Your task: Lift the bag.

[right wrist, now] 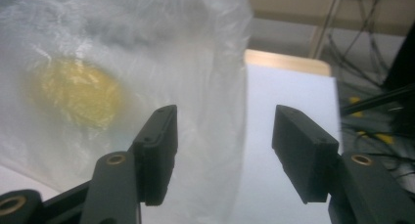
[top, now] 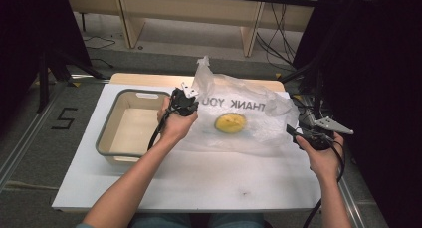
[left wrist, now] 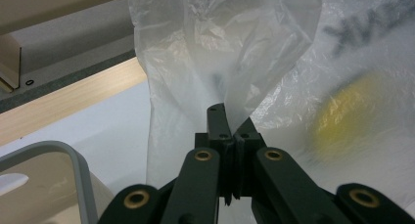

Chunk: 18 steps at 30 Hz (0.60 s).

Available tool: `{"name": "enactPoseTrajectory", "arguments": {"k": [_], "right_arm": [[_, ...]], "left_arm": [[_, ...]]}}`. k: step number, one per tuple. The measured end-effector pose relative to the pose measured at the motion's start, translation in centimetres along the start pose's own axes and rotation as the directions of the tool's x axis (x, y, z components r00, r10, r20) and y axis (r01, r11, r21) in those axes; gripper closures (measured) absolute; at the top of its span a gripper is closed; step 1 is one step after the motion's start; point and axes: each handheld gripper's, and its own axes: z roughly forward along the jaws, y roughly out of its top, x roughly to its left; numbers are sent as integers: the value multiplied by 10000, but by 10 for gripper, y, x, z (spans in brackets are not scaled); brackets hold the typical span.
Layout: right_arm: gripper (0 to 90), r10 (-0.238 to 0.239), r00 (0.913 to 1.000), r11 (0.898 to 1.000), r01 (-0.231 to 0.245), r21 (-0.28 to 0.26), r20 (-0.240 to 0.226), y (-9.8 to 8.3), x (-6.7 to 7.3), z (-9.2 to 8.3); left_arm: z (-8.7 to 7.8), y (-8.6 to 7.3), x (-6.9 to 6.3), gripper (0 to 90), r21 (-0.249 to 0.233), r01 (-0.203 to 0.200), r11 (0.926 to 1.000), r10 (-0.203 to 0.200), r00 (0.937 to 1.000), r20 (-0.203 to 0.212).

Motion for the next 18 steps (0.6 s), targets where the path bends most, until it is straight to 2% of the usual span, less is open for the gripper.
{"name": "enactPoseTrajectory", "arguments": {"k": [5,8,12,18], "right_arm": [[759,53,9990,10000,-53,6,-443,-2,5,7],[890,58,9982,9999,-67,-145,-590,1,7,6],[900,118,9984,9988,-145,-467,-559,5,8,3],[900,361,9977,9921,-426,-1176,-568,17,9,-6]], "left_arm": [[0,0,2,892,-105,12,9999,-13,10000,-21],[-2,1,2,892,-321,90,9994,-90,10000,1],[-8,3,2,892,-707,67,9975,-66,10000,10],[-21,10,3,892,-1422,173,9897,-167,9998,51]]}}
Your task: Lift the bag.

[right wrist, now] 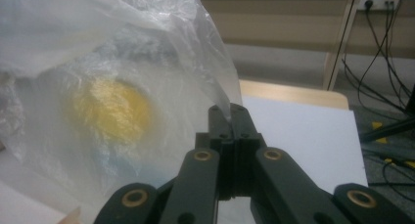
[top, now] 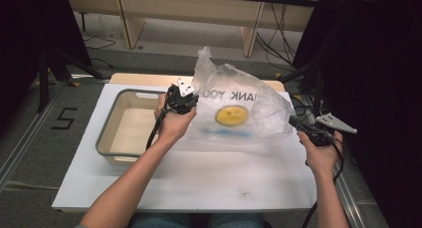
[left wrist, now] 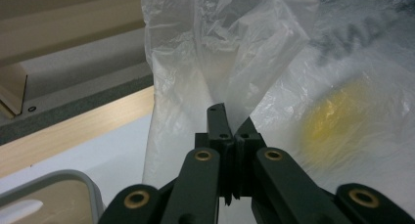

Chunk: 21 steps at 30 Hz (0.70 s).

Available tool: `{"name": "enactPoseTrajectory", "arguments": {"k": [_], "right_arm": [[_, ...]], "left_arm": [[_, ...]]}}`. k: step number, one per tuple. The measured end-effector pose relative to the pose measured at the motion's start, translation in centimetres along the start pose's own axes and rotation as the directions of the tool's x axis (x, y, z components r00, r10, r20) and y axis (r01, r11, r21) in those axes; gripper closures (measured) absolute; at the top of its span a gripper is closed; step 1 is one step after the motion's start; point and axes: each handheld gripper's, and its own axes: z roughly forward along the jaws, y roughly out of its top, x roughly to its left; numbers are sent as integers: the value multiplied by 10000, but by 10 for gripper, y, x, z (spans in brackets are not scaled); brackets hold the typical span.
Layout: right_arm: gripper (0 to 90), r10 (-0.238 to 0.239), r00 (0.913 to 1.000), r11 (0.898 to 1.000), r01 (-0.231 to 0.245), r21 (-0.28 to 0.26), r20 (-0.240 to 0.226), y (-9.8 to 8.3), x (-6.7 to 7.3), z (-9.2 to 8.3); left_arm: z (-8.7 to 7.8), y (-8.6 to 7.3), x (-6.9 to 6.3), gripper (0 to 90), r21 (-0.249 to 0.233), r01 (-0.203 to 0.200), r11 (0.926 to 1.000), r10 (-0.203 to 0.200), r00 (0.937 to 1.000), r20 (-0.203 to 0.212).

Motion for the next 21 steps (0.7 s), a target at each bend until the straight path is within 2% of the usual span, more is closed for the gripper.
{"name": "enactPoseTrajectory", "arguments": {"k": [6,11,14,21], "right_arm": [[900,232,9997,9969,-228,-749,34,16,2,-10],[900,314,9995,9911,-305,-1294,46,28,5,-17],[900,298,9995,9881,-283,-1513,78,34,6,-20],[900,378,9993,9809,-359,-1912,61,41,9,-24]], "left_arm": [[-15,17,-1,892,-751,12,9972,-12,10000,7],[-27,32,-1,892,-1331,28,9911,-32,10000,-32],[-31,37,0,892,-1477,-28,9890,24,10000,-29],[-34,41,3,892,-1743,132,9846,-163,9997,-166]]}}
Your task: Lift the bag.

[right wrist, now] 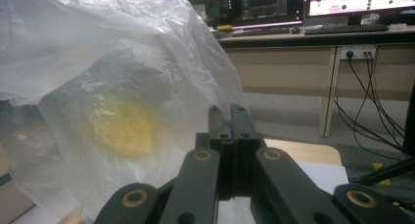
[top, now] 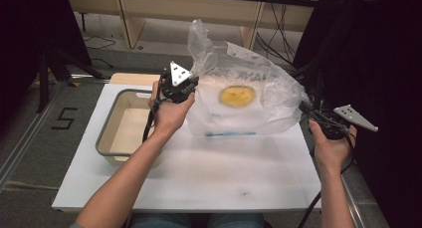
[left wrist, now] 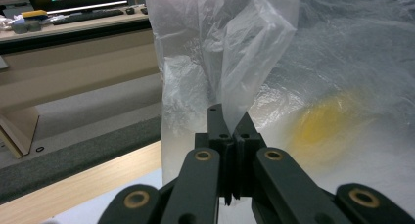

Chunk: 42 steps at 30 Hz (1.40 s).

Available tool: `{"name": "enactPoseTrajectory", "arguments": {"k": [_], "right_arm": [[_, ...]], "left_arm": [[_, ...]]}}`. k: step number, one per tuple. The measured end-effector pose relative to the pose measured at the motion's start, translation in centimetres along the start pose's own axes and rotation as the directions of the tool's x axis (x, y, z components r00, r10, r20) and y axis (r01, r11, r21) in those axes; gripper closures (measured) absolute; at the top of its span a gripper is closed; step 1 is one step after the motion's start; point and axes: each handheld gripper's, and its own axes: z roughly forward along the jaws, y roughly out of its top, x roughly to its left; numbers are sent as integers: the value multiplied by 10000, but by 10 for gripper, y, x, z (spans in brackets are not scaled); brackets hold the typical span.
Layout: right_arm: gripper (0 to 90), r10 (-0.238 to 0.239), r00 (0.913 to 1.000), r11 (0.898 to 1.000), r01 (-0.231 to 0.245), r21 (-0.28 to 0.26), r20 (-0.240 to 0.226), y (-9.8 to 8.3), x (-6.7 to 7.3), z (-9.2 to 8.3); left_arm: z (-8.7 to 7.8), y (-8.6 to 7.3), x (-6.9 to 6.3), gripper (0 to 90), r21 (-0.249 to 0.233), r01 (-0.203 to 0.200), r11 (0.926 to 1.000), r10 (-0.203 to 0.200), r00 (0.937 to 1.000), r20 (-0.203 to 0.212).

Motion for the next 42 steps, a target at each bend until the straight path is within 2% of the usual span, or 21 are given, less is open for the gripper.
{"name": "enactPoseTrajectory", "arguments": {"k": [3,7,9,12,15,17,20,23,26,33,35,42], "right_arm": [[900,12,10000,10000,-12,17,14,1,0,2],[900,-1,9997,9990,-11,445,262,-9,-1,14],[900,-156,9982,9963,107,851,578,-17,-1,22],[900,-125,9958,9892,-9,1467,903,-32,-3,32],[900,-24,9951,9831,-157,1821,989,-43,-4,38],[900,-22,9952,9821,-163,1877,981,-47,-4,40],[899,-74,9949,9818,-118,1895,1004,-48,-2,40],[861,-47,9943,9804,-164,1964,1066,-47,0,41],[757,-47,9937,9786,-183,2049,1116,-45,1,41],[539,-569,9901,9787,299,2032,1285,-45,4,39],[477,-718,9900,9787,465,2001,1213,-44,5,37],[409,-1149,9905,9730,969,2094,755,-44,12,29]], "left_arm": [[3,-1,2,892,44,-69,10000,69,9999,-139],[16,-9,6,864,491,-324,9983,338,9990,-290],[23,-15,6,767,783,-448,9959,465,9987,-197],[28,-22,6,591,1010,-613,9930,651,9973,-350],[27,-26,4,433,1115,-737,9910,802,9952,-553],[25,-26,3,371,1075,-722,9916,792,9949,-620],[19,-24,2,333,1070,-695,9918,755,9957,-537],[12,-23,1,308,1060,-453,9933,490,9982,-331],[5,-23,1,291,1109,-347,9932,358,9993,-73],[-6,-29,0,264,1360,-474,9896,434,9985,326],[-8,-31,0,251,1398,-554,9886,498,9978,432],[-17,-38,-1,241,1504,-838,9851,707,9934,900]]}}
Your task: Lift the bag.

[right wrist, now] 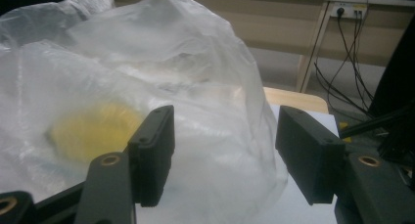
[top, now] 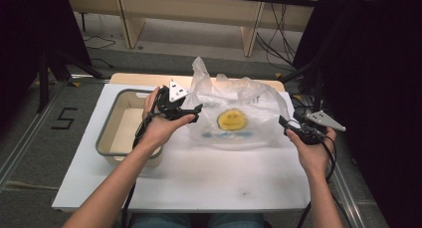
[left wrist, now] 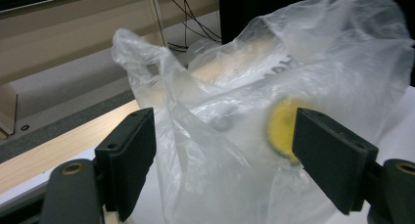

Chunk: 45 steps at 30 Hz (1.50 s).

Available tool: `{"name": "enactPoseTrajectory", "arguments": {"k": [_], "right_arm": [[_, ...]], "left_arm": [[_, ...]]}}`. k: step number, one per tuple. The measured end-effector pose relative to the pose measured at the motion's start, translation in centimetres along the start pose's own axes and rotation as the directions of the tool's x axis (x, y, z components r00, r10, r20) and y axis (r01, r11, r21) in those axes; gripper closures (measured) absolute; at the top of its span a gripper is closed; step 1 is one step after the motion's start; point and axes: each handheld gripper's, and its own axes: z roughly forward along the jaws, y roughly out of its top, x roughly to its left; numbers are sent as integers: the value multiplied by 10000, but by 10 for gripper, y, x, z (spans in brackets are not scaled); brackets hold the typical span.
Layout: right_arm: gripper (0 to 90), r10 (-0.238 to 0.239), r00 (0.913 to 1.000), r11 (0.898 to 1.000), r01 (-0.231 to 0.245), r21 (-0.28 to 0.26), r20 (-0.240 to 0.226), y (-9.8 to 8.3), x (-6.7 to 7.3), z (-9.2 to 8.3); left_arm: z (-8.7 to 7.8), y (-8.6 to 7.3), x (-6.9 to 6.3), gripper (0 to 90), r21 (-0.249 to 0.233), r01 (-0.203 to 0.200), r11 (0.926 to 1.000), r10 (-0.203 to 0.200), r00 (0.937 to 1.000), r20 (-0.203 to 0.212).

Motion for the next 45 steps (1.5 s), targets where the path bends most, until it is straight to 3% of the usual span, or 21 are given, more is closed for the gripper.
{"name": "enactPoseTrajectory", "arguments": {"k": [13,23,30,45], "right_arm": [[391,-436,9922,9990,448,75,-1164,-13,15,-12],[389,-724,9772,9971,760,106,-1997,-19,31,-16],[387,-919,9651,9946,1007,234,-2451,-23,37,-21],[377,-1003,9489,9905,1236,600,-2991,-40,39,-30]], "left_arm": [[-17,-20,-14,239,132,-586,9982,573,9949,828],[-28,-35,-21,242,216,-876,9959,836,9862,1427],[-36,-45,-20,243,289,-935,9952,879,9840,1552],[-49,-64,-23,241,342,-1195,9922,1115,9773,1800]]}}
